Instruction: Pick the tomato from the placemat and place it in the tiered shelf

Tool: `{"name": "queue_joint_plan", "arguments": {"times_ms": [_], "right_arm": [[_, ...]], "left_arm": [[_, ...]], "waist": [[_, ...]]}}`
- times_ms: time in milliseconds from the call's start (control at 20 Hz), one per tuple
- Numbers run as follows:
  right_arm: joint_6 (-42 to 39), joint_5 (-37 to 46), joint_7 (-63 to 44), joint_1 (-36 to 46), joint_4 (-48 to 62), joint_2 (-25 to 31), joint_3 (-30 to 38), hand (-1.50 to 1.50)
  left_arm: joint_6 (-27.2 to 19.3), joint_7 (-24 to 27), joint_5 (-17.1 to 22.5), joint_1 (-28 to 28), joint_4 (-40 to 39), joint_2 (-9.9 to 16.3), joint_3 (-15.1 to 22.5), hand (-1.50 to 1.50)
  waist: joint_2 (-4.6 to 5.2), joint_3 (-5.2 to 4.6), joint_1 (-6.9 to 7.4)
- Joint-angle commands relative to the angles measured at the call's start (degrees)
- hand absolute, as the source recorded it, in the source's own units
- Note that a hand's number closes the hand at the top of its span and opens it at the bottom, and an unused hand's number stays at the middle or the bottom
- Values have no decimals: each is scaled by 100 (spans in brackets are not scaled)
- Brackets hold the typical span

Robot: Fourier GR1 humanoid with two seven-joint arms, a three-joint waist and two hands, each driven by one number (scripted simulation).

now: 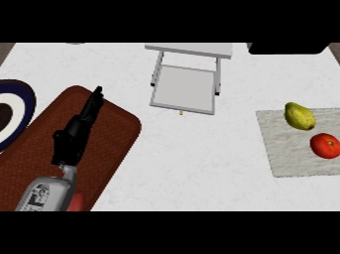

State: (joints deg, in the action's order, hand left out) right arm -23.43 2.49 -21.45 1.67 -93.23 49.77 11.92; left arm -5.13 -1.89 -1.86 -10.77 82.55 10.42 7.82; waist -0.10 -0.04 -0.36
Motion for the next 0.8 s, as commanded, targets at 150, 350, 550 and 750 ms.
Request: {"name": "queue_joint_plan", "arguments": {"times_ms": [150,350,550,750], "right_arm": [[-250,474,-224,105,-166,-472,360,-150],[-387,769,-86,-173,-429,-741,503,-150],[-150,1244,-322,179,-260,-1234,154,-150],[-180,1569,-162,96,-132,-1377,210,-150]], "left_arm": [[202,120,-134,178,59,-84,-150,0],[158,12,-238,7,-23,-195,-269,0],[360,-344,-217,16,259,-176,-269,0],[152,37,-453,405,322,-513,-39,0]], "waist": [[6,2,28],[6,3,14],[8,3,33],[6,3,32]]}}
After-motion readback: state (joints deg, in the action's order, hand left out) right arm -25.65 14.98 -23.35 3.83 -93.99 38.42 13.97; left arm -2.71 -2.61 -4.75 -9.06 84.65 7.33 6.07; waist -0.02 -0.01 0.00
